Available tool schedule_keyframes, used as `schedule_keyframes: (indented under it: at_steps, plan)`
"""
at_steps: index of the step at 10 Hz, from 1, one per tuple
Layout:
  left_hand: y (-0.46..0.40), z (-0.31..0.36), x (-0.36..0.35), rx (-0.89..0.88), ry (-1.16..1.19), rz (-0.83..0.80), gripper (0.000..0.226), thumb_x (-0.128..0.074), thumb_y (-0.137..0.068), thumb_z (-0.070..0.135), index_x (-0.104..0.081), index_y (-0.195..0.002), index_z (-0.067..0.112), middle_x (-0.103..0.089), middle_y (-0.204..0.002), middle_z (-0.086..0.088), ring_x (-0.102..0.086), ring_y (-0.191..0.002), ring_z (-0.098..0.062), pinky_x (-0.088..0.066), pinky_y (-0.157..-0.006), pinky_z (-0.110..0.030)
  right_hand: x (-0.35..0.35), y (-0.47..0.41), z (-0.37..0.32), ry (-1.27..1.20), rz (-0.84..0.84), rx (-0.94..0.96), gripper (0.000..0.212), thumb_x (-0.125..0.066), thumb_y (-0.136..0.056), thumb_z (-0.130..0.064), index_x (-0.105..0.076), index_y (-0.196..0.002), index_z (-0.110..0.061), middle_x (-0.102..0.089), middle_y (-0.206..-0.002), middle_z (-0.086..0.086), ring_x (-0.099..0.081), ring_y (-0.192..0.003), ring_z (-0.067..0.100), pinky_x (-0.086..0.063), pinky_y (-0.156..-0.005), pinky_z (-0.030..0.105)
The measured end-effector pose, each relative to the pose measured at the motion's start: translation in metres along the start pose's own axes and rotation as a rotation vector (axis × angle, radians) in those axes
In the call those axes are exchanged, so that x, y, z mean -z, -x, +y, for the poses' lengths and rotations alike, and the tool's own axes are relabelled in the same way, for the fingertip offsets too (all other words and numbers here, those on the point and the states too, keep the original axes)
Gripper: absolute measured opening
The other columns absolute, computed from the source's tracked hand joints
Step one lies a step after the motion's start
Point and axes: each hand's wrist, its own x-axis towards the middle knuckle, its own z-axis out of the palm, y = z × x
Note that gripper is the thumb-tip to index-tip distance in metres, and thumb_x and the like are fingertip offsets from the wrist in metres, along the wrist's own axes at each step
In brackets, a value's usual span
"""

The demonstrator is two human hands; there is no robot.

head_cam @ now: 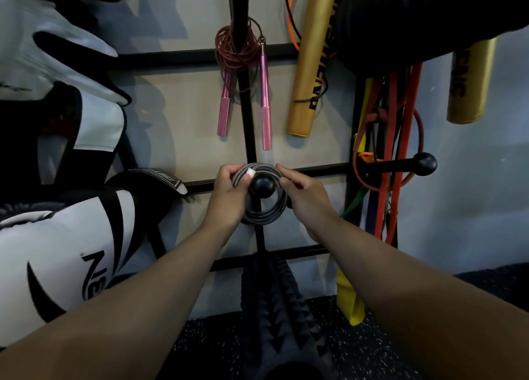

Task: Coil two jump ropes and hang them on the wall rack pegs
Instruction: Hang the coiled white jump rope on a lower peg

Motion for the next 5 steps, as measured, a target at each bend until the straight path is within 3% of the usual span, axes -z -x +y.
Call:
schedule_keyframes:
  at_steps: [1,2,3,4,5]
  plan:
    - [-0.005,-0.006,0.007,-0.017,-0.101,0.012,0.024,-0.063,-0.099,0.025,-0.064,-0.122,0.025,-0.06,-0.128,-0.005,-0.059,-0.112,-0.013,-0.045,-0.106,-0.033,-0.003,-0.007,0.007,-0.005,0.031,-0.039,0.036,-0.06,-0.102,-0.017,-0.067,-0.137,-0.019,-0.071,-0.108,-0.009,-0.062,-0.09,0.0,-0.052,-0.08,0.015]
    - [-0.014,-0.017,0.014,-0.047,-0.248,-0.005,0.032,-0.058,-0.099,0.023,-0.066,-0.129,0.024,-0.059,-0.127,-0.007,-0.056,-0.114,-0.016,-0.042,-0.108,-0.032,-0.009,-0.016,0.013,0.036,0.067,-0.062,0.033,-0.068,-0.098,-0.017,-0.072,-0.131,-0.019,-0.073,-0.108,-0.001,-0.056,-0.078,0.0,-0.042,-0.064,0.013]
    - [-0.021,-0.024,0.016,-0.047,-0.293,-0.054,0.04,-0.055,-0.097,0.03,-0.064,-0.136,0.024,-0.063,-0.132,-0.009,-0.06,-0.12,-0.022,-0.045,-0.11,-0.039,-0.01,-0.023,0.012,0.089,0.075,-0.043,0.034,-0.071,-0.096,-0.017,-0.073,-0.13,-0.018,-0.075,-0.12,0.003,-0.065,-0.094,0.009,-0.052,-0.074,0.02]
    - [-0.023,-0.026,0.019,-0.027,-0.366,-0.091,0.051,-0.053,-0.095,0.034,-0.058,-0.143,0.018,-0.061,-0.14,-0.014,-0.059,-0.127,-0.026,-0.042,-0.113,-0.039,-0.011,-0.028,0.01,0.138,0.058,-0.022,0.034,-0.075,-0.093,-0.015,-0.074,-0.127,-0.013,-0.076,-0.121,0.005,-0.07,-0.11,0.017,-0.055,-0.101,0.031]
    - [-0.025,-0.019,0.022,-0.043,-0.364,-0.074,0.047,-0.057,-0.098,0.03,-0.06,-0.142,0.015,-0.061,-0.14,-0.016,-0.058,-0.129,-0.027,-0.04,-0.114,-0.037,-0.009,-0.031,0.007,0.156,0.069,-0.02,0.032,-0.077,-0.091,-0.017,-0.076,-0.123,-0.013,-0.077,-0.117,0.004,-0.07,-0.111,0.018,-0.054,-0.106,0.037]
